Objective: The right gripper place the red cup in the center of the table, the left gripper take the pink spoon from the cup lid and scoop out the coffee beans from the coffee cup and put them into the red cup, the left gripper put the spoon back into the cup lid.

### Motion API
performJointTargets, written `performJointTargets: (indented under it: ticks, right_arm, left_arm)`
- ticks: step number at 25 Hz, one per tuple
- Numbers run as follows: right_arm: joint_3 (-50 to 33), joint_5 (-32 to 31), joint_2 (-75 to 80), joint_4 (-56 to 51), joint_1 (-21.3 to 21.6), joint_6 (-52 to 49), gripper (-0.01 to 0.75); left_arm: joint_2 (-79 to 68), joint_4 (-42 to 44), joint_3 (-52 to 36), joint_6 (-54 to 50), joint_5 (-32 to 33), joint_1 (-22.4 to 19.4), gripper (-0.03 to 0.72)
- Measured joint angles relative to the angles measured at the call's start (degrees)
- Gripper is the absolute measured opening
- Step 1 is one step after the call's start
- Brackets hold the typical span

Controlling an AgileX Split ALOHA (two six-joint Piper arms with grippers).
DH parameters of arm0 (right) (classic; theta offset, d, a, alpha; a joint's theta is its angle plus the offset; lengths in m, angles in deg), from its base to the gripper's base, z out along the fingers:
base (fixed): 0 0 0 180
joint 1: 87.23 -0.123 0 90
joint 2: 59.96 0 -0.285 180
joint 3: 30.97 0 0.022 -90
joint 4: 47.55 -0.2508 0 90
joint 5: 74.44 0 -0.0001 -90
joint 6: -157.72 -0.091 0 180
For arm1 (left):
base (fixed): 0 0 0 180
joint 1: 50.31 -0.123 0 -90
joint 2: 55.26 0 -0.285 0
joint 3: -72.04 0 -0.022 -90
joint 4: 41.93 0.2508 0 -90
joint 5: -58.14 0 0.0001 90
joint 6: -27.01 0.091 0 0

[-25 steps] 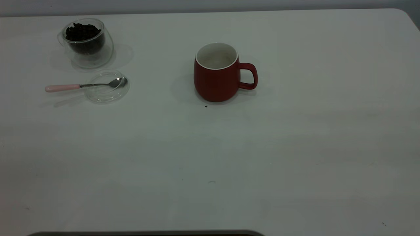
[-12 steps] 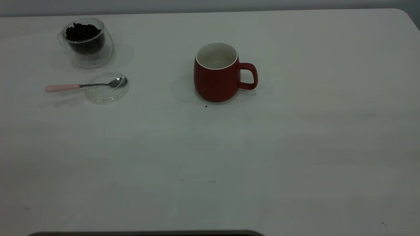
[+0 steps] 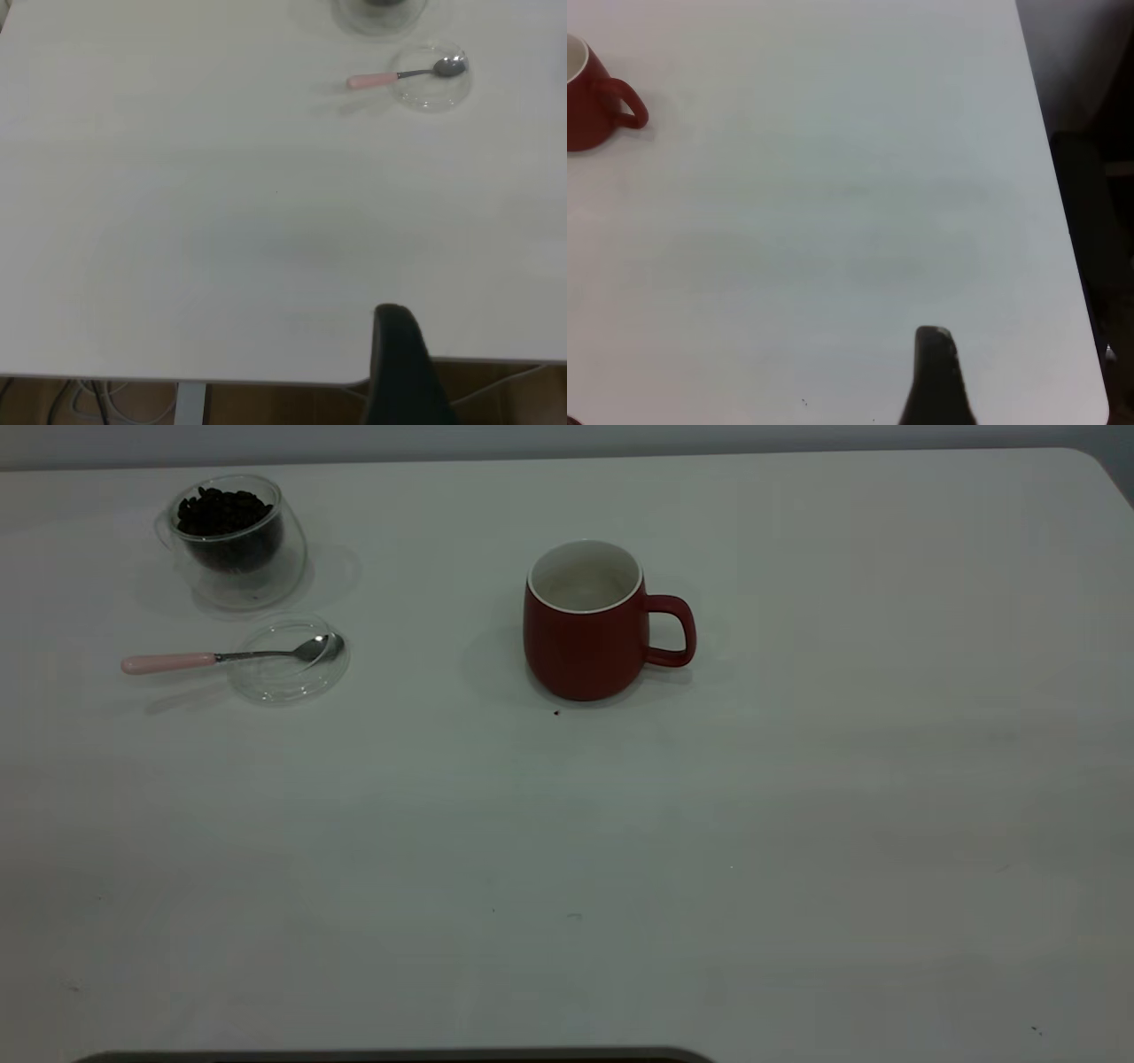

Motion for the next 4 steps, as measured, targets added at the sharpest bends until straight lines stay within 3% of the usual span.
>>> performJointTargets:
  ticks: [4]
  right_arm:
    - [0.0,0.0,0.0,0.0,0.0,0.0,0.588]
  left_arm:
    - [0.0,0.0,0.0,-0.1,0.0,0.0,0.505]
